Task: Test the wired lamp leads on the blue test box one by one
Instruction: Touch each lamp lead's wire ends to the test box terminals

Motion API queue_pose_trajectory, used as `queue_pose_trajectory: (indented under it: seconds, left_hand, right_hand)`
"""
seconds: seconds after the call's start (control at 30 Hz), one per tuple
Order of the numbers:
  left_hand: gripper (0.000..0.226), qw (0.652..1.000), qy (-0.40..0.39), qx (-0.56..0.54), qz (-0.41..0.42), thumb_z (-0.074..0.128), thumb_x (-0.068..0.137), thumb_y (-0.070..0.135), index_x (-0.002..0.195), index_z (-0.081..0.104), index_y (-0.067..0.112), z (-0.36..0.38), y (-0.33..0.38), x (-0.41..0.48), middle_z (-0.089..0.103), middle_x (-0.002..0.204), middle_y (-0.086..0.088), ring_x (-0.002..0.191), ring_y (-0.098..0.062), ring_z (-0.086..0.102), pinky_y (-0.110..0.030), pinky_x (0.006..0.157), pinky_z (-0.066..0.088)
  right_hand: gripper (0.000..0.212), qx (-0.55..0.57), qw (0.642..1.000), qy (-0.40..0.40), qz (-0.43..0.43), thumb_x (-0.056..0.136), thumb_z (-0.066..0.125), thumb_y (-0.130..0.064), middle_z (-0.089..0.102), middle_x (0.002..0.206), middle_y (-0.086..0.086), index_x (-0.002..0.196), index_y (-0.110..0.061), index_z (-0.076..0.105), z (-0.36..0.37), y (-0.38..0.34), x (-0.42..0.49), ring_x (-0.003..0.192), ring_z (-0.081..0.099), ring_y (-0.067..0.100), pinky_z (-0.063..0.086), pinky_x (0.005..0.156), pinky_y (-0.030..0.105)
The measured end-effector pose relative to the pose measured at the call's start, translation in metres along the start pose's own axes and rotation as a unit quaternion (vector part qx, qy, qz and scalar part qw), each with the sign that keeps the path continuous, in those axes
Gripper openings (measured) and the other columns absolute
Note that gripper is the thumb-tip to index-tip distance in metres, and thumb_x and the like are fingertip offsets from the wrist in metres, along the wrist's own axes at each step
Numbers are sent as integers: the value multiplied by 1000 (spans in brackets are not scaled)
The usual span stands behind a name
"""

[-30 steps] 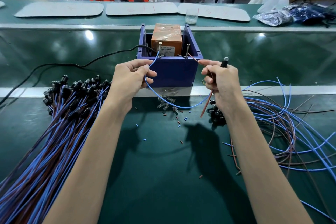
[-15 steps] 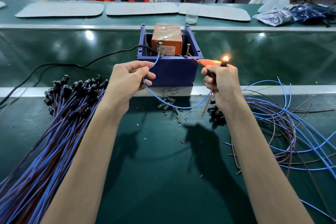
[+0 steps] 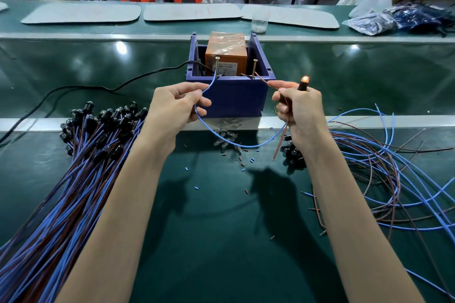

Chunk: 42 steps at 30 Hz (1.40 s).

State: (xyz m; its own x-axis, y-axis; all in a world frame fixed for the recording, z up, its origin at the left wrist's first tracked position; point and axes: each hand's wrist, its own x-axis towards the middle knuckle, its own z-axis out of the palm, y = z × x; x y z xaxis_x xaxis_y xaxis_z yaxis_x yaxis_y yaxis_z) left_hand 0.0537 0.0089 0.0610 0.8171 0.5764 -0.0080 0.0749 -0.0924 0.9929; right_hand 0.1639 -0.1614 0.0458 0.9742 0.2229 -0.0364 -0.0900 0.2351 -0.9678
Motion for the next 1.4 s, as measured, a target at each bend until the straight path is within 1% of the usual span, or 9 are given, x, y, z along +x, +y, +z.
queue_pose_trajectory:
  seconds: [0.13,0.33,0.47,0.57,0.87,0.97,1.1,1.3,1.4]
  left_hand:
    - [21,1000,0,-2,0,50,97,7,100,69,14,0,0,0,63,54,12,45,1,51,-10,55,45]
    - [21,1000,4,-4,7,52,97,8,94,70,19,-1,0,0,65,56,12,46,0,53,-10,54,46]
    - [22,1000,5,-5,7,52,97,9,92,70,21,-1,0,0,65,56,12,46,0,53,-11,54,46]
    - [22,1000,2,-6,8,52,97,9,93,70,21,0,0,0,65,56,13,46,0,53,-11,54,46]
    - [23,1000,1,-2,8,52,97,9,92,70,22,0,0,0,65,57,12,47,0,53,-11,56,46]
    - [23,1000,3,0,8,52,97,9,92,70,23,-1,0,0,66,58,12,47,1,53,-10,54,46]
    - [24,1000,1,4,10,52,97,9,91,70,23,-2,0,0,66,57,12,47,1,54,-10,54,46]
    - [21,1000,0,2,10,52,97,9,94,70,21,0,1,-2,65,57,12,47,0,54,-11,55,48]
    - [18,1000,-9,-6,5,51,97,8,99,68,15,4,5,-5,66,57,10,47,0,57,-11,52,47]
  right_hand:
    - [29,-1,1000,-9,2,89,40,8,53,52,-5,87,-4,66,1,0,-1,37,32,4,21,36,14]
    - [20,-17,1000,4,-3,87,44,7,56,49,-6,79,-1,60,1,0,-1,38,35,4,24,36,15]
    - [20,-22,1000,2,-7,87,43,7,57,51,-6,91,3,61,0,1,0,39,35,4,25,37,15]
    - [20,-20,1000,1,-10,86,43,8,57,52,-5,81,-1,60,0,1,-1,38,35,4,25,37,15]
    - [20,-26,1000,4,-7,86,42,9,57,51,-5,84,2,61,1,0,-2,38,35,4,25,36,15]
    - [22,-29,1000,4,-6,86,43,9,57,52,-4,76,-1,60,2,-1,-3,39,36,4,26,37,15]
    - [20,-29,1000,2,-6,86,43,8,57,52,-4,84,2,62,2,-2,-4,40,36,4,26,37,15]
    - [20,-38,999,7,-3,87,44,6,59,52,-5,85,-1,62,1,-4,-6,39,37,4,26,37,14]
    - [20,-89,996,9,10,92,44,-2,67,55,-1,91,-10,63,1,-8,-8,37,43,6,26,36,14]
